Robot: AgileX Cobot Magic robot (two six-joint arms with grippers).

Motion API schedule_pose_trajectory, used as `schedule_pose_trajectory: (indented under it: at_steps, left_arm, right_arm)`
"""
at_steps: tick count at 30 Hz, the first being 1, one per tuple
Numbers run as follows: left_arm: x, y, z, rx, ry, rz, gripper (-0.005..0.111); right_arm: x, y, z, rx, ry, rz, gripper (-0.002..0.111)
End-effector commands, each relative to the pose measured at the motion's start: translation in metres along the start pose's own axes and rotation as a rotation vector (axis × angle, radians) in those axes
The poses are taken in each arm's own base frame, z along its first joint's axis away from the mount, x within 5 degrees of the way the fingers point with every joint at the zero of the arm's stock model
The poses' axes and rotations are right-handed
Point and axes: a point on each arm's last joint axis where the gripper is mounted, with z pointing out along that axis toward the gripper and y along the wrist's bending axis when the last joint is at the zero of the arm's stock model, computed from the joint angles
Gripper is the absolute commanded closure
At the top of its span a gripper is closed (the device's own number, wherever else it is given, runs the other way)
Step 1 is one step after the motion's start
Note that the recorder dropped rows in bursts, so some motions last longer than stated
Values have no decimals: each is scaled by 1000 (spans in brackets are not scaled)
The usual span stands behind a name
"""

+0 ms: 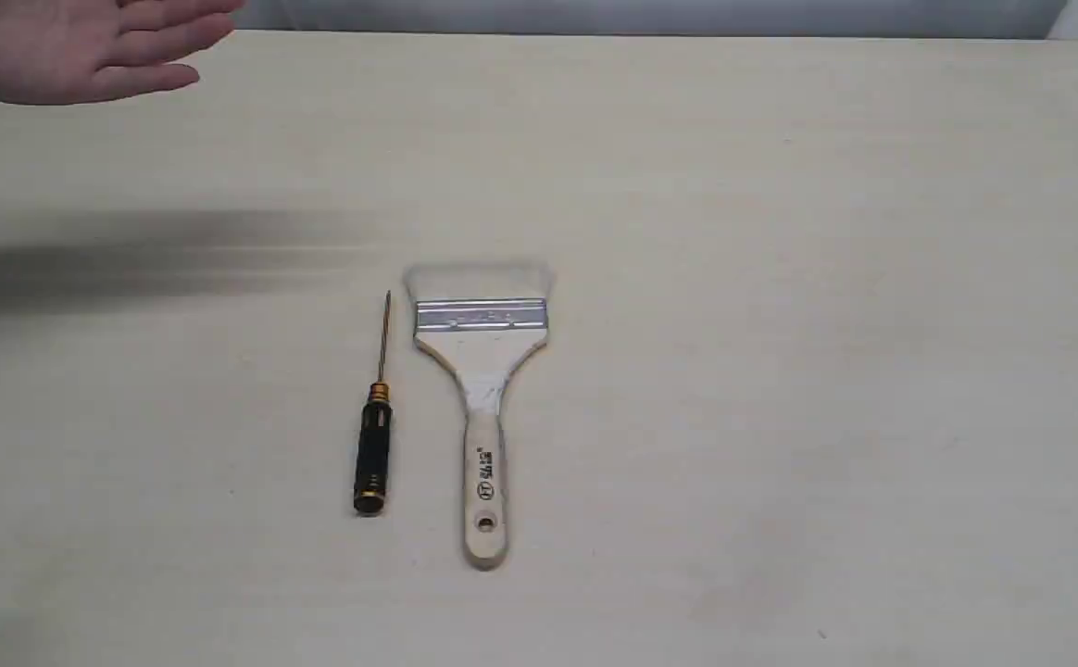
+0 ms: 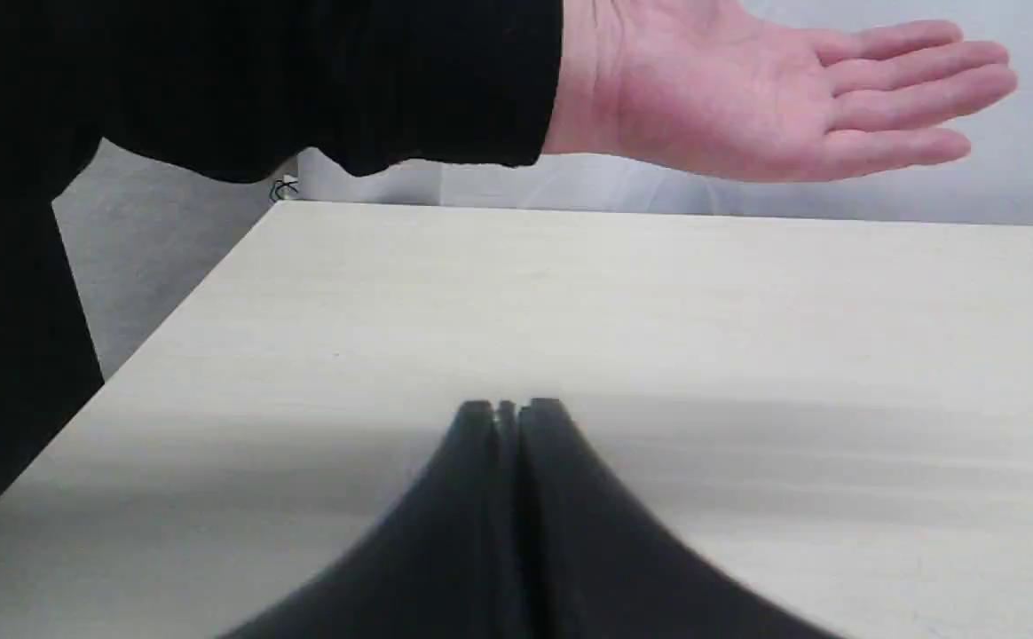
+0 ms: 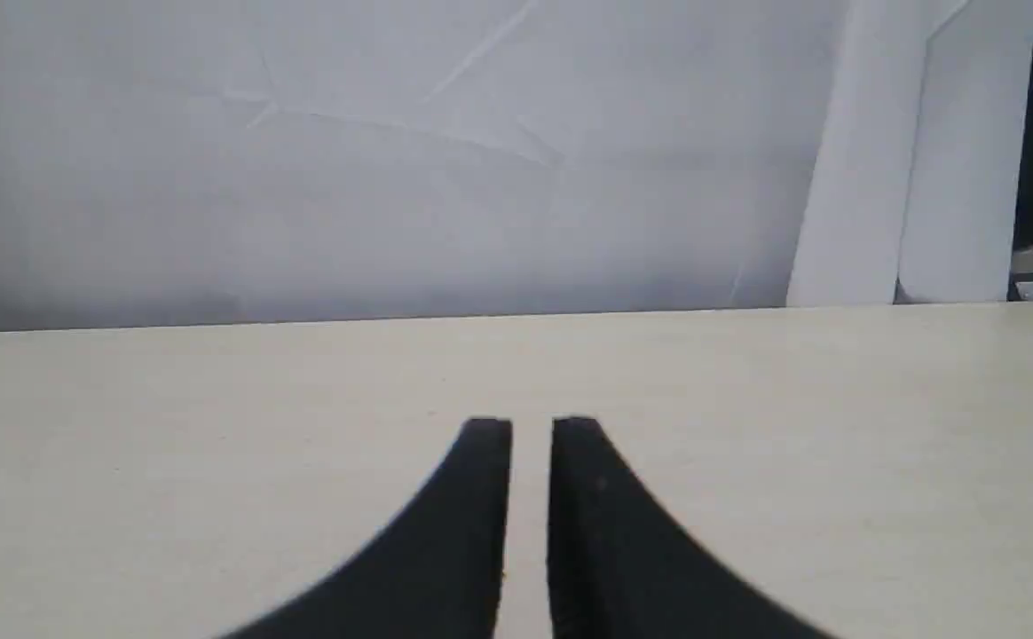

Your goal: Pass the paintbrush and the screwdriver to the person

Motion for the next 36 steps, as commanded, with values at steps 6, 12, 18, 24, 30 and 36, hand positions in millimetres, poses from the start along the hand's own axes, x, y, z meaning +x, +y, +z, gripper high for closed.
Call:
schedule_pose_trajectory:
  at_steps: [6, 12, 18, 24, 30, 36]
  left_arm:
    - [0, -1, 0, 9, -11, -1, 107]
    - [0, -1, 0, 9, -11, -1, 107]
    - [0, -1, 0, 9, -11, -1, 107]
    - [0, -1, 0, 10, -10, -5, 107]
    - [0, -1, 0, 10, -10, -5, 107]
    - [0, -1, 0, 10, -10, -5, 107]
  right_arm:
    - [-1, 0, 0, 1, -16, 9, 98]
    - [-1, 0, 0, 1, -16, 9, 98]
    - [-1, 0, 0, 1, -16, 9, 98]
    - [-9, 0, -1, -8, -104, 133, 98]
    - [-22, -4, -3, -4, -259, 411, 98]
    - [-30, -8, -6, 8, -358, 491, 98]
